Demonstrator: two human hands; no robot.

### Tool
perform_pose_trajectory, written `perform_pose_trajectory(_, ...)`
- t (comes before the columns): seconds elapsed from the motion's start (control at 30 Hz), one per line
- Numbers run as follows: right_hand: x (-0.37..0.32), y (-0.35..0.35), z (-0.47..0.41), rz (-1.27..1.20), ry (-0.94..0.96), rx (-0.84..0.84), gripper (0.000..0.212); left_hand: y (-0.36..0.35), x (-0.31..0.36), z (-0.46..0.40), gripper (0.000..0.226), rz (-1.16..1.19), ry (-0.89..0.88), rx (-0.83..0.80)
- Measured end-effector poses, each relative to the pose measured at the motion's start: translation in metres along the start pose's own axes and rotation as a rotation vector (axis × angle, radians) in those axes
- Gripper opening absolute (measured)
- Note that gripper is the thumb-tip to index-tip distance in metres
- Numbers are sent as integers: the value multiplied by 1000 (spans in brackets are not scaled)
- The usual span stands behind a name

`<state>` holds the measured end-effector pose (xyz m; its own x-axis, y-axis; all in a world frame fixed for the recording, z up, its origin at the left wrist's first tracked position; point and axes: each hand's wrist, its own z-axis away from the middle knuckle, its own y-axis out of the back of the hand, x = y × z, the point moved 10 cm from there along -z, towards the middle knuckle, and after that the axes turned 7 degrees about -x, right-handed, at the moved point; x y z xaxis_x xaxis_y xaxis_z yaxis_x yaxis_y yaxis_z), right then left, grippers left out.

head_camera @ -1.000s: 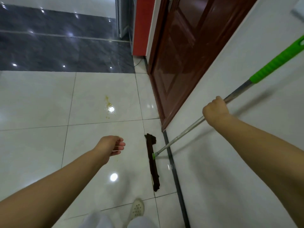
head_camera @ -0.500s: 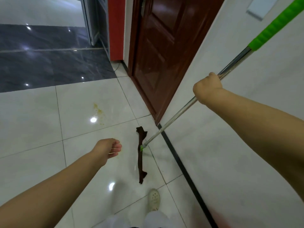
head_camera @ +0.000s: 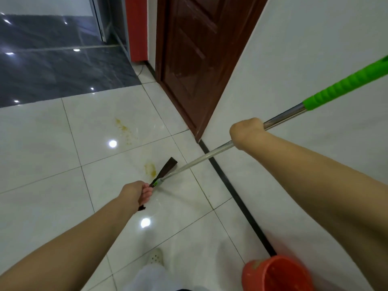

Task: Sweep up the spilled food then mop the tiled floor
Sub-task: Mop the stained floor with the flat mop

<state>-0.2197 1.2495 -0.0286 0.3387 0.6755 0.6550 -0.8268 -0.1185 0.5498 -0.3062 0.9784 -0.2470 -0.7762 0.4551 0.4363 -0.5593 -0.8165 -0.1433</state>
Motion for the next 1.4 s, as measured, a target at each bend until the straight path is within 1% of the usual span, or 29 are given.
perform_pose_trajectory(0.13,-54,-37,13,-61,105,-82,28,-16,-37,-1,41,-33,57,-75)
perform_pose_trajectory(0.27,-100,-83,35,-50,197,-158,30,-34,-83,8,44,-88,114,-122)
perform_pose_trajectory(0.4,-108,-122,64,-77,217,-175,30,-44,-126,27,38,-82,101,-93)
perform_pose_trajectory(0.57,-130,-207,110,-177,251,-349,36,-60,-185,57,35,-88,77,-111)
perform_pose_trajectory(0.6,-135,-225,121,-195,247,-376,33,-64,-198,64,33,-85,63,-119)
perform_pose_trajectory(0.7,-152,-267,158,-250,235,-415,15,-81,-237,81,22,-82,15,-157)
perform_pose_trajectory(0.73,-160,-278,170,-274,243,-422,20,-87,-250,84,16,-82,1,-172)
perform_pose_trajectory(0.8,-177,-297,193,-325,261,-409,35,-99,-278,89,15,-88,6,-215)
perform_pose_trajectory(0.87,-192,-309,218,-373,272,-371,41,-111,-309,94,21,-92,52,-259)
perform_pose_trajectory(0.93,-207,-321,243,-432,311,-384,41,-119,-337,102,23,-82,82,-278)
perform_pose_trajectory(0.97,-215,-329,255,-482,337,-435,36,-120,-348,105,24,-73,92,-283)
perform_pose_trajectory(1.0,-224,-339,265,-585,363,-515,25,-121,-358,107,25,-63,94,-290)
perform_pose_trajectory(1.03,-232,-345,278,-767,369,-630,11,-121,-365,108,25,-47,88,-308)
perform_pose_trajectory(1.07,-241,-348,292,-1001,355,-751,10,-122,-368,110,24,-15,72,-334)
perform_pose_trajectory(1.13,-249,-341,308,-1389,284,-892,20,-115,-364,112,25,79,41,-323)
perform_pose_trajectory(1.2,-251,-331,313,-1647,193,-929,25,-103,-354,109,25,194,18,-273)
perform_pose_trajectory(1.23,-252,-323,317,-1728,165,-943,27,-100,-346,113,24,230,9,-269)
perform_pose_trajectory(1.3,-252,-308,324,-1865,109,-980,32,-93,-330,122,27,224,-13,-267)
perform_pose_trajectory(1.4,-247,-285,330,-1978,123,-1003,40,-88,-313,138,29,235,-29,-292)
